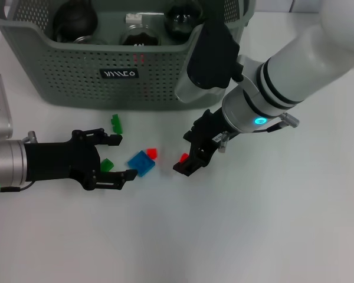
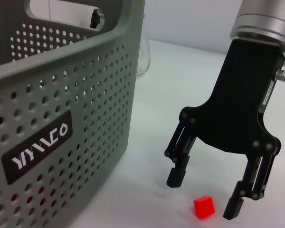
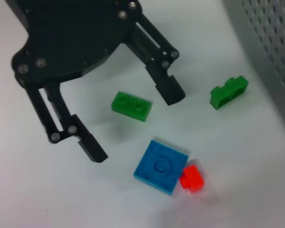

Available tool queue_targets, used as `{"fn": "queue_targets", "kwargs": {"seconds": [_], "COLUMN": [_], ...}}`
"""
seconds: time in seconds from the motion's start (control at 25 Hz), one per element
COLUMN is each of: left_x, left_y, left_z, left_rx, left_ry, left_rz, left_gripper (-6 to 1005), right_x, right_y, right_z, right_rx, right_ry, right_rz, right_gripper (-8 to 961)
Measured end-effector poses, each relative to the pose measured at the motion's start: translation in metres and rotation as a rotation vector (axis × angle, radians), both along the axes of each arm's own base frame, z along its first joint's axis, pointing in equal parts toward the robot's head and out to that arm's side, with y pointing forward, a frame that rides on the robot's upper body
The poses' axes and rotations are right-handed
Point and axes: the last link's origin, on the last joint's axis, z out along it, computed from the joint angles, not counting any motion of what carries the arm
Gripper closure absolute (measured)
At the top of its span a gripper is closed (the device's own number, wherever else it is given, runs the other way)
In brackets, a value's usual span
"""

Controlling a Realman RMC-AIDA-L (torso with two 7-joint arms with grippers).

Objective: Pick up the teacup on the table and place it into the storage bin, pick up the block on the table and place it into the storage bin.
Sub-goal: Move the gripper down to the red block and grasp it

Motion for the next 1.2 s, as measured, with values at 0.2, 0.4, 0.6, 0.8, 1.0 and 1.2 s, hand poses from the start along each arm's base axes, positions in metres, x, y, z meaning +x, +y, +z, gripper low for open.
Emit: {"fn": "queue_targets", "kwargs": {"seconds": [0.2, 0.4, 0.6, 0.8, 1.0, 1.2], "left_x": [0.000, 0.000, 0.000, 0.000, -0.001, -0.001], "left_y": [0.000, 0.000, -0.001, -0.001, -0.001, -0.002], "left_z": [0.000, -0.001, -0.001, -0.001, -0.001, -0.001], "left_rx": [0.000, -0.001, -0.003, -0.002, -0.001, -0.002], "left_ry": [0.001, 0.000, -0.002, -0.001, 0.000, 0.000], "left_rz": [0.000, 0.000, -0.002, 0.001, 0.003, 0.005], "left_gripper": [139, 139, 140, 139, 139, 140], "right_x": [0.003, 0.005, 0.005, 0.006, 0.007, 0.008], "right_y": [-0.001, -0.001, -0.001, -0.002, -0.004, -0.006], "right_z": [-0.004, -0.005, -0.006, -0.006, -0.009, -0.012], "right_rx": [0.007, 0.006, 0.005, 0.004, 0.000, 0.000], "right_ry": [0.005, 0.005, 0.002, 0.000, -0.007, -0.024], "right_rz": [-0.011, -0.016, -0.018, -0.018, -0.013, -0.010], "right_gripper": [157, 391, 466, 500, 557, 614]}}
